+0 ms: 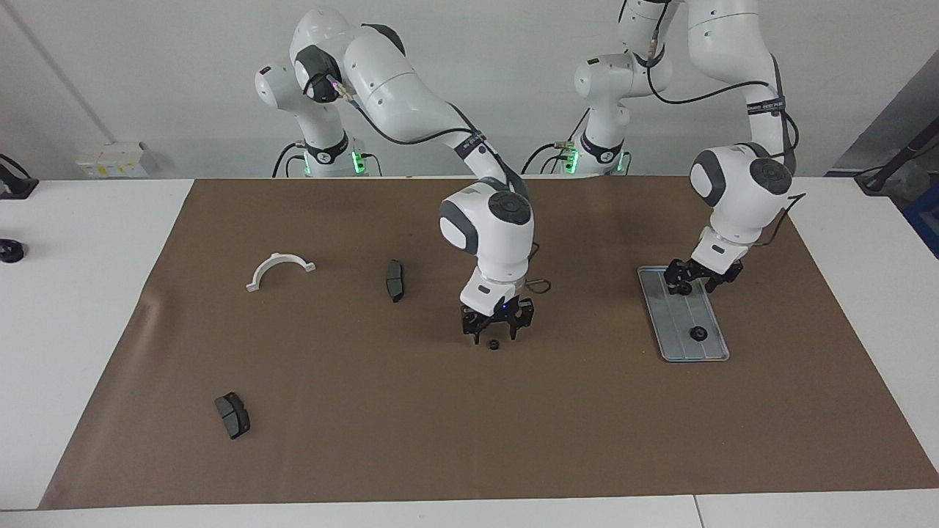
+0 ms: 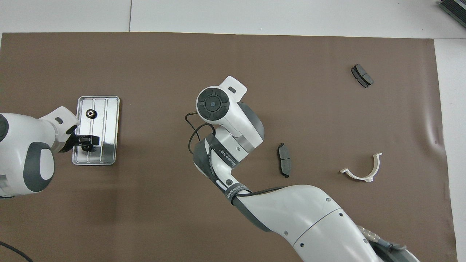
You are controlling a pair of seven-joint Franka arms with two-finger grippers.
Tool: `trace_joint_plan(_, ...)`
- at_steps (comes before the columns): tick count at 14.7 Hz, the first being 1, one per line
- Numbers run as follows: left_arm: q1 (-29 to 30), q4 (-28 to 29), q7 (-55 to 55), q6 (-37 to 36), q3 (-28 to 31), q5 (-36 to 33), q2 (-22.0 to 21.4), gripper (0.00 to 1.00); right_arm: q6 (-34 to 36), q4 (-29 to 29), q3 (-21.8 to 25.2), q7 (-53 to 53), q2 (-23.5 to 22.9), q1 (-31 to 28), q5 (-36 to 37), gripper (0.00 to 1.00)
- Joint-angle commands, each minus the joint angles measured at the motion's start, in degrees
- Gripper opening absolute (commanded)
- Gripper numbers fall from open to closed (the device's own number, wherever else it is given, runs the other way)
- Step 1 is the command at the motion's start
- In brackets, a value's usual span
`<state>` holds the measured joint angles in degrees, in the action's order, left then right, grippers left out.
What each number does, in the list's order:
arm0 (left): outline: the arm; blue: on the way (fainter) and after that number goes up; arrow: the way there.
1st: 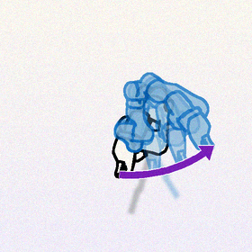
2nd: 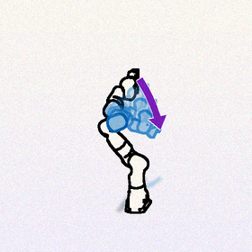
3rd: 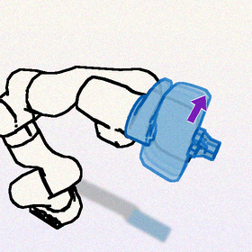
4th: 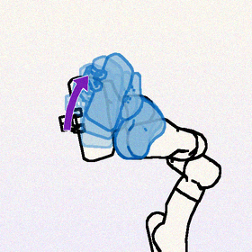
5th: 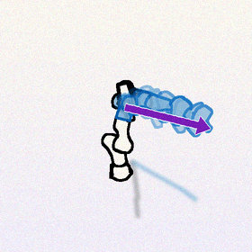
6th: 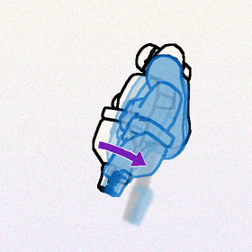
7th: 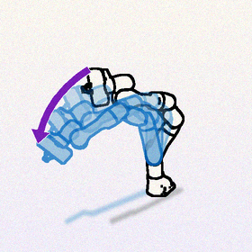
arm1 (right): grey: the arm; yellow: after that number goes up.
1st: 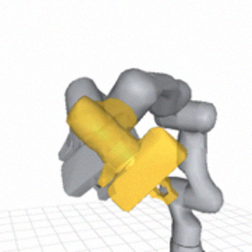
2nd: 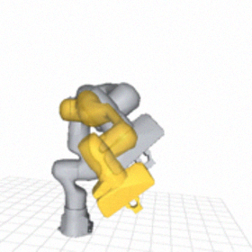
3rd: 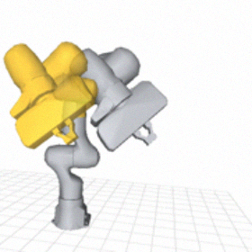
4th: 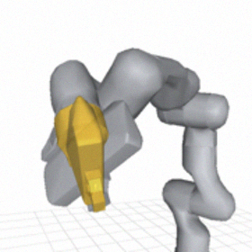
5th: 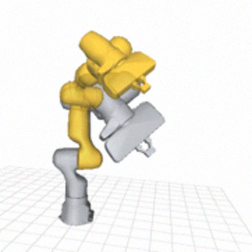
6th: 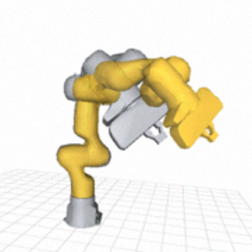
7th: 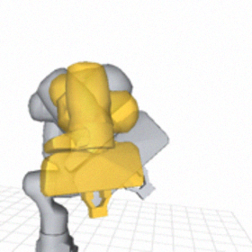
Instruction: Place bearing gear from tray to pile
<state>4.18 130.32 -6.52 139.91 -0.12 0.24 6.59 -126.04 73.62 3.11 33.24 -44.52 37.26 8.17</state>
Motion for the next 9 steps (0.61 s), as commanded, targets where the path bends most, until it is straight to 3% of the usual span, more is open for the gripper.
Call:
trace_joint_plan(1, 1.1, 2.4, -1.1, 2.6, -0.6, 1.2, -1.1, 0.75, -2.0, -1.0, -0.5, 0.8, -1.2, -0.3, 0.3, 0.38)
trace_joint_plan(6, 1.1, 3.3, -1.1, 3.4, -0.6, 1.2, -0.7, 0.67, -3.3, 0.9, -0.5, 0.5, -0.8, -0.4, 0.3, 0.39)
trace_joint_plan(9, 1.3, 3.2, -1.2, 3.1, -0.5, 1.1, -0.7, 0.39, -3.2, 1.3, -0.6, 0.4, -0.6, -0.3, 0.3, 0.39)
